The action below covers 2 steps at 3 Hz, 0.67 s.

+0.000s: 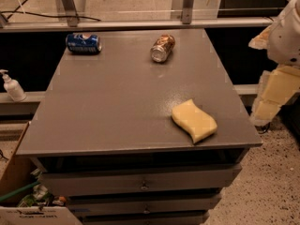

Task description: Pick orange can

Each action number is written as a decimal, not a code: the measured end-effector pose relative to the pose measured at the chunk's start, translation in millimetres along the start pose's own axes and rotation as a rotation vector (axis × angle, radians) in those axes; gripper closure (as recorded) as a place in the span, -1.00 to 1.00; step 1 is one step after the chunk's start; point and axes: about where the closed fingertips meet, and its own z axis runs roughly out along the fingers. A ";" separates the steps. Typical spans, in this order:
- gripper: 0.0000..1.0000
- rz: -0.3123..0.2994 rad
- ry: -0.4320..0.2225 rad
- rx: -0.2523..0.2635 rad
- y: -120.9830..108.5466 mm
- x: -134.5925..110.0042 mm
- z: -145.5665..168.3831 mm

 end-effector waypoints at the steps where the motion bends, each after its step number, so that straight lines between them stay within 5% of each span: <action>1: -1.00 -0.133 -0.045 0.002 -25.0 -34.8 39.1; 2: -1.00 -0.215 -0.088 0.027 -52.9 -58.5 58.6</action>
Offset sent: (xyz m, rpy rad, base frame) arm 0.1202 0.0718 -0.0376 0.0312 -0.1317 0.3133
